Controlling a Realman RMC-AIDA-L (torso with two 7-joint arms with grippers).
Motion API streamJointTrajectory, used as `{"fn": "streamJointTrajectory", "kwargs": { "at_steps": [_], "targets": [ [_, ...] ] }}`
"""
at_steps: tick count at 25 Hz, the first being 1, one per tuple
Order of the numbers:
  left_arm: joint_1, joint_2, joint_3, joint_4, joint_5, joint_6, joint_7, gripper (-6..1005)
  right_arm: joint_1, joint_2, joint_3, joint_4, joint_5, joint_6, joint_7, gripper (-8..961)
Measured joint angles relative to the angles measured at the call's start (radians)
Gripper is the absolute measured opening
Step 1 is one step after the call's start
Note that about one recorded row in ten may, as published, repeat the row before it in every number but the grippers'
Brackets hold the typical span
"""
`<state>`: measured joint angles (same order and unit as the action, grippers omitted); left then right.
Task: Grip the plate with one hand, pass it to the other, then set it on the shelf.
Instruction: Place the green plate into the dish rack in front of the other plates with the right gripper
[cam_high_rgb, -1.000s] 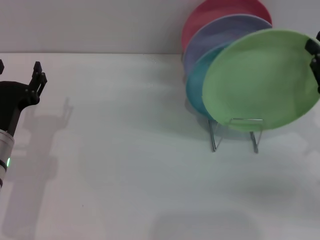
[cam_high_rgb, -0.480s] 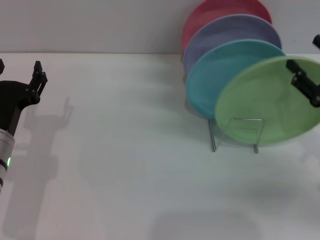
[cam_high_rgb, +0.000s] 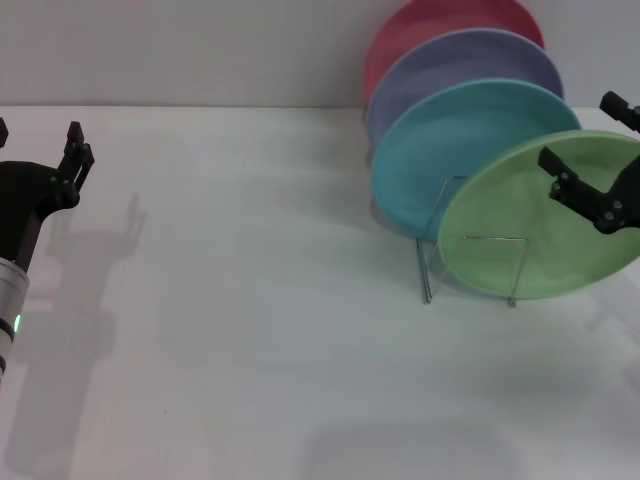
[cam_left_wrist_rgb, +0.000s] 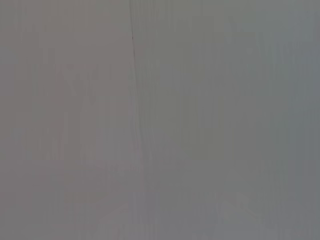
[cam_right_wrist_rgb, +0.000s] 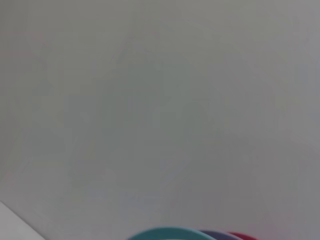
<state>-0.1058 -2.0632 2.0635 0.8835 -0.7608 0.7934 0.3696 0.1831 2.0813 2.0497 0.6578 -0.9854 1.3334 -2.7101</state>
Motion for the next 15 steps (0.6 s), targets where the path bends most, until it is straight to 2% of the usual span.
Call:
{"fn": "streamJointTrajectory", "kwargs": {
  "at_steps": [6,15],
  "targets": [
    [0.0,0.0,-0.002,0.0,0.0,0.0,0.0,796,0.054,-0.001,-0.02,-0.034,-0.003,-0.005,0.001,814],
    [-0.003,0.0,-0.003,0.003,0.0,0.002,0.0,796,0.12,-0.003,-0.03,-0.053,-0.003,-0.018,0.022,814]
  ]
}}
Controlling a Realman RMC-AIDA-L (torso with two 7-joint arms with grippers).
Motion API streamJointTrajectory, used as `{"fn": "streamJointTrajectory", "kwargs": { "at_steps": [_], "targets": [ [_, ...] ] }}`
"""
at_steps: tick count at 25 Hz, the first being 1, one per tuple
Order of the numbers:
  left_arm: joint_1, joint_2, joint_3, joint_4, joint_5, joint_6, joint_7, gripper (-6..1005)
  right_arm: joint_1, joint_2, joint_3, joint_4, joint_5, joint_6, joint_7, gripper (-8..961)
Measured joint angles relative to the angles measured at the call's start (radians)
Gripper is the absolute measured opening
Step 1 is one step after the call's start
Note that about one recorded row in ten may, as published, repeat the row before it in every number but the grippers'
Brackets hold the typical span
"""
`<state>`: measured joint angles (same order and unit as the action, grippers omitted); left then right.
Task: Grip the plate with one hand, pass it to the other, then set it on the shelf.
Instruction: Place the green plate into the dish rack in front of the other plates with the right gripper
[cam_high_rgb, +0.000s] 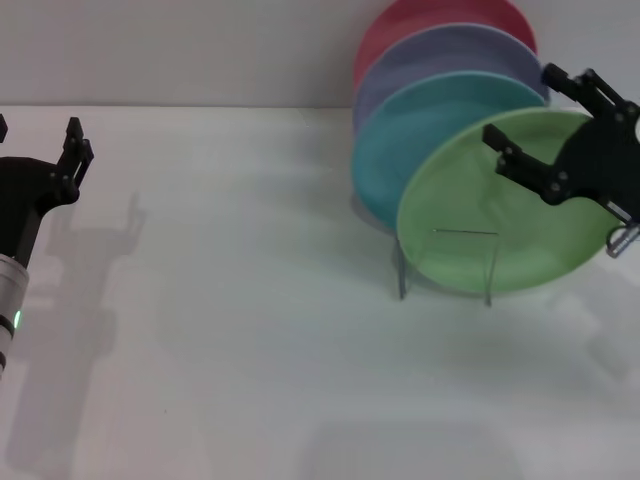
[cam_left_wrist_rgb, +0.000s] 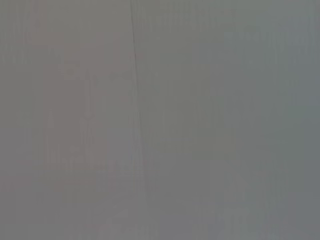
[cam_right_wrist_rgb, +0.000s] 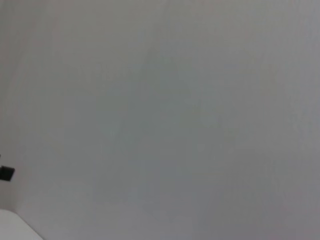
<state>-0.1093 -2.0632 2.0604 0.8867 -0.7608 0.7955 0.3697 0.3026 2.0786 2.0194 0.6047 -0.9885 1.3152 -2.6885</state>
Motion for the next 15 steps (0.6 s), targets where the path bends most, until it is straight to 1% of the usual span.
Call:
{"fn": "streamJointTrajectory", "kwargs": {
  "at_steps": [4,10,15],
  "targets": [
    [-0.001,0.0,0.003,0.002,0.0,0.0,0.0,796,0.005,0.0,-0.018,0.015,0.0,0.001,0.01,813],
    [-0.002,0.0,0.002,0.002,0.0,0.001,0.0,796,-0.019,0.0,-0.057,0.048,0.0,0.007,0.031,813],
    [-0.01,0.0,0.002,0.0,0.0,0.001,0.0,795,0.002,0.001,-0.078,0.04,0.0,0.0,0.033,812]
  ]
}}
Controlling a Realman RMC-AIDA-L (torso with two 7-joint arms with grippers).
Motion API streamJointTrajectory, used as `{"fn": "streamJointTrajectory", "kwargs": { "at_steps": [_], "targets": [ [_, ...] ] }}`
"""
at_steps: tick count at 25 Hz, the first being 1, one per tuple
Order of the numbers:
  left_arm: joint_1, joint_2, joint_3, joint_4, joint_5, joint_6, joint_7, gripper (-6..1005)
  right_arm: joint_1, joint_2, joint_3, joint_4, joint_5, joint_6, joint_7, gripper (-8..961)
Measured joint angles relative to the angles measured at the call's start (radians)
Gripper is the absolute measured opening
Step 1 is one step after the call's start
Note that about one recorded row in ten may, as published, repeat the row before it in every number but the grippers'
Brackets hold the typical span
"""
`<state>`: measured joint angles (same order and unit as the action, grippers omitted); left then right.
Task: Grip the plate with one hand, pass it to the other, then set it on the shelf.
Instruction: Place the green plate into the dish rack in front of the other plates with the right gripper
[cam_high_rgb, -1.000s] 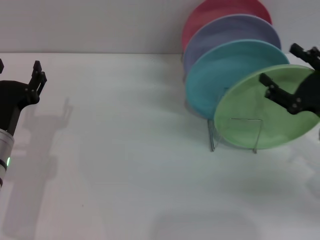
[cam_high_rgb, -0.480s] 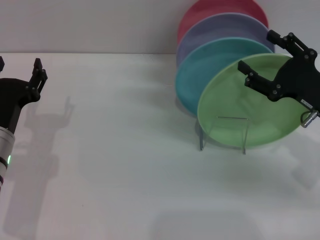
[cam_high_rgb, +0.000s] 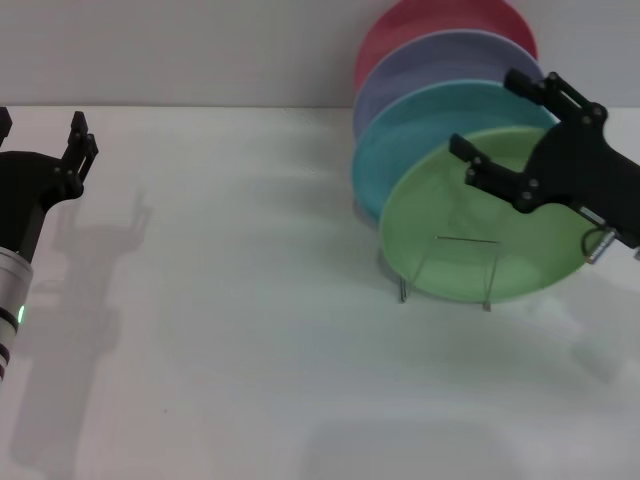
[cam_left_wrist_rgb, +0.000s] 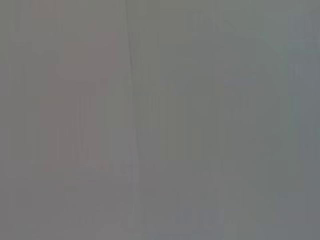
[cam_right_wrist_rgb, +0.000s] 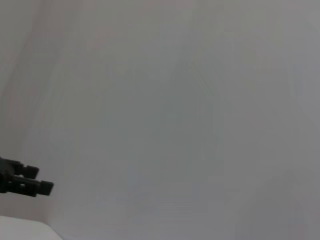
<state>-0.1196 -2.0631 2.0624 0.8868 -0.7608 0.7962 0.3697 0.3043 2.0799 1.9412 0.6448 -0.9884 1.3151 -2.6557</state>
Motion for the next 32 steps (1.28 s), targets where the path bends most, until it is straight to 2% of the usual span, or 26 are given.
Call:
{"fn": "streamJointTrajectory", "kwargs": {
  "at_steps": [10,19,27,32],
  "targets": [
    [-0.001,0.0,0.0,0.0,0.0,0.0,0.0,795,0.078,0.001,-0.056,-0.035,0.002,-0.041,0.0,814],
    [-0.002,0.001,-0.003,0.0,0.0,0.002,0.0,796,0.085,0.005,-0.099,-0.031,0.01,-0.015,-0.003,813],
    [-0.003,0.001,-0.005,-0.003,0.0,0.004,0.0,795,0.078,0.006,-0.096,-0.024,0.069,0.09,-0.043,814],
    [0.003,0.001,-0.006,-0.003,0.0,0.024,0.0,795,0.061,0.012,-0.1,-0.068,0.239,0.218,-0.128,813]
  ]
}}
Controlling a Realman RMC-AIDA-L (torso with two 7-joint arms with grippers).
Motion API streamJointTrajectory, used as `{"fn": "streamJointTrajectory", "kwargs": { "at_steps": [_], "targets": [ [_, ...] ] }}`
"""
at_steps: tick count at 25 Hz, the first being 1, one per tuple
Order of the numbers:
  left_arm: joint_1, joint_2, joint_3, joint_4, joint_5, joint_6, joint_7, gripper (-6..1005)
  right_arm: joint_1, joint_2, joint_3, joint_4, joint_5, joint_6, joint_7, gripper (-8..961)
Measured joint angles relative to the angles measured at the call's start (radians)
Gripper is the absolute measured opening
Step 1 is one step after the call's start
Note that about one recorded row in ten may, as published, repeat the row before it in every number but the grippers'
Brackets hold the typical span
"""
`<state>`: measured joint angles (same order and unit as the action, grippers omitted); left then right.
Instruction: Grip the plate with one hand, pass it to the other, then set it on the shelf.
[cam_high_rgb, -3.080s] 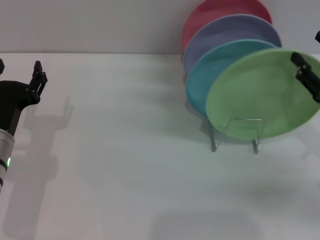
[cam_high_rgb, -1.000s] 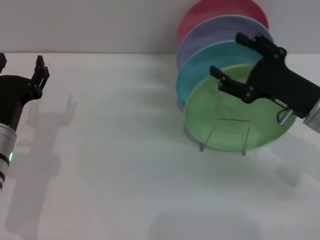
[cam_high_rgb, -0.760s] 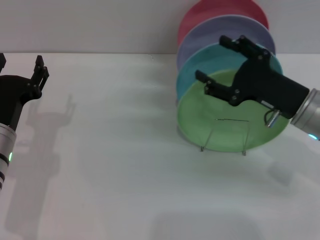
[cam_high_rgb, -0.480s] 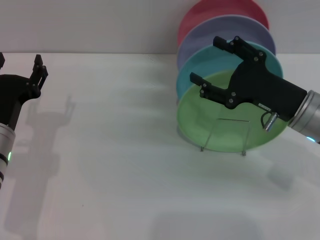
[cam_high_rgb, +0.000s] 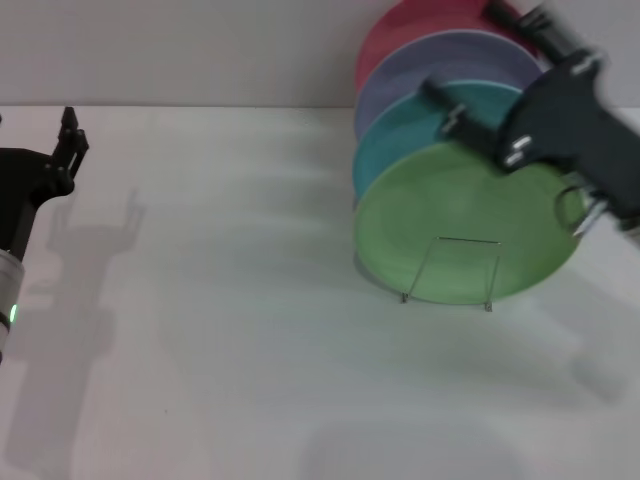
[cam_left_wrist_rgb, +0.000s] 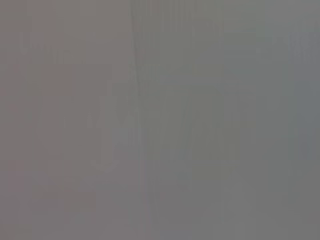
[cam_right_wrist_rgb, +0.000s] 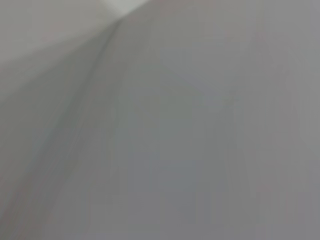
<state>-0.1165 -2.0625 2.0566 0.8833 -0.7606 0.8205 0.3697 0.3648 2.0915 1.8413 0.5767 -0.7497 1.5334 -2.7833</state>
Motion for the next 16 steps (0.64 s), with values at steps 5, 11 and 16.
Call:
{"fn": "streamJointTrajectory", "kwargs": {
  "at_steps": [5,11,16],
  "targets": [
    [0.015,0.0,-0.002,-0.005,-0.003,0.036,-0.001,796,-0.087,0.002,-0.01,-0.08,0.393,0.111,-0.035,814],
    [0.033,-0.003,0.002,-0.108,-0.005,0.206,-0.124,796,-0.217,0.002,-0.001,-0.167,0.811,0.055,0.008,813],
    [0.012,-0.001,0.004,-0.256,-0.002,0.368,-0.303,796,-0.255,0.001,0.001,-0.233,0.918,-0.049,0.037,813]
  ]
}}
